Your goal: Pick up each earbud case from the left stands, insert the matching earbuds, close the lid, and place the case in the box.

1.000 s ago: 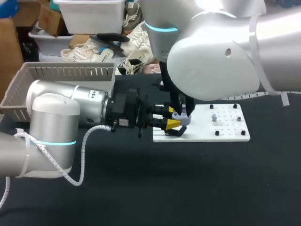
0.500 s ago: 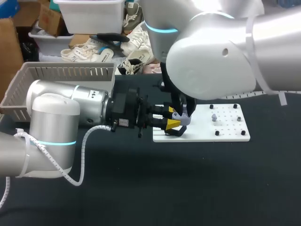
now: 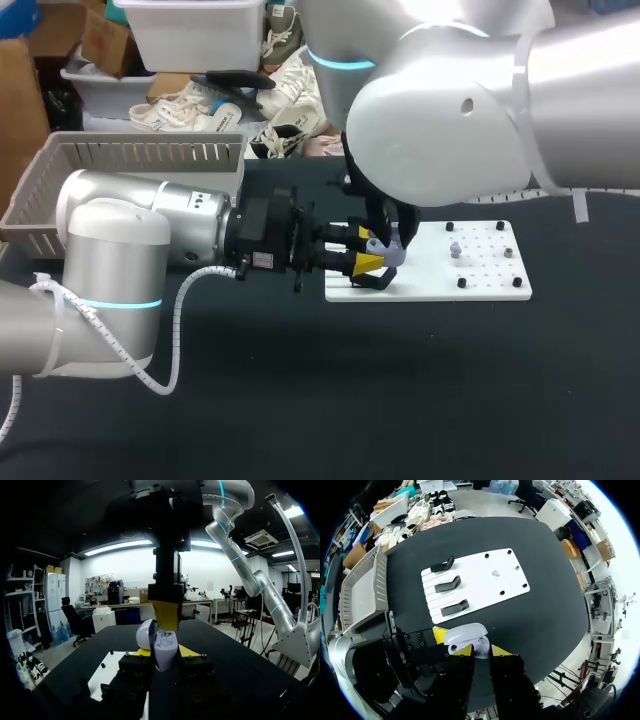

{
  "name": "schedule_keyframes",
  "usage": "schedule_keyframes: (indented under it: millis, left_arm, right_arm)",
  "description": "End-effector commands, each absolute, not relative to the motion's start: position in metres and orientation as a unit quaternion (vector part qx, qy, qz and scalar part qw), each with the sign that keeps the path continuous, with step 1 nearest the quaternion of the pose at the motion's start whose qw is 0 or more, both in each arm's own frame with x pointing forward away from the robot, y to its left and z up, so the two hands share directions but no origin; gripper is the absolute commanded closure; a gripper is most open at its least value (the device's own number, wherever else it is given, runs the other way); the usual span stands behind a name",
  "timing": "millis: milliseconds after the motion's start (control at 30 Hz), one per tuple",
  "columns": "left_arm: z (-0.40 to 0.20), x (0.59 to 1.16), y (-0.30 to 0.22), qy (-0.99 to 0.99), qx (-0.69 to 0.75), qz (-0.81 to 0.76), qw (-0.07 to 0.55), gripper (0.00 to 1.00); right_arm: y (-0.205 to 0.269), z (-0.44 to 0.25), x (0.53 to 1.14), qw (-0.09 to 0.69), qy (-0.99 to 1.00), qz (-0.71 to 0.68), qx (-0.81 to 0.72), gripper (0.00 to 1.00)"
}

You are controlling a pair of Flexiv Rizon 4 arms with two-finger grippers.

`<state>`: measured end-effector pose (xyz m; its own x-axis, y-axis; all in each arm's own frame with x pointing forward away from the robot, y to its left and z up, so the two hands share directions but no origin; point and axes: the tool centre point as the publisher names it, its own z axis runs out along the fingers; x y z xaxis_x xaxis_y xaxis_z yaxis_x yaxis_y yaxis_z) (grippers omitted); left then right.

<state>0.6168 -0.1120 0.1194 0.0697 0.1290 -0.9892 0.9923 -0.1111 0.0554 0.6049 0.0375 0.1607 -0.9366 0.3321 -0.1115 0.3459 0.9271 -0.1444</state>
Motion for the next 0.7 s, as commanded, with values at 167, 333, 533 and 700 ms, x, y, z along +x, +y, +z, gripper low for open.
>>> schedule_keyframes:
  millis: [167, 333, 533, 700]
  left_arm:
    - [0.119, 0.616, -0.112, 0.489, 0.573, -0.475, 0.455, 1.0]
    - [0.119, 0.616, -0.112, 0.489, 0.573, -0.475, 0.455, 1.0]
    - [0.119, 0.616, -0.112, 0.489, 0.573, -0.475, 0.455, 1.0]
    - [0.119, 0.616, -0.112, 0.489, 0.573, -0.475, 0.455, 1.0]
  right_arm:
    - [0.038, 0.156, 0.609, 0.033, 0.98, -0.085, 0.175, 1.0]
    - [0.037, 0.154, 0.609, 0.029, 0.98, -0.085, 0.179, 0.86]
    - [0.039, 0.158, 0.606, 0.033, 0.98, -0.078, 0.179, 0.71]
    - [0.039, 0.167, 0.6, 0.047, 0.98, -0.067, 0.179, 0.66]
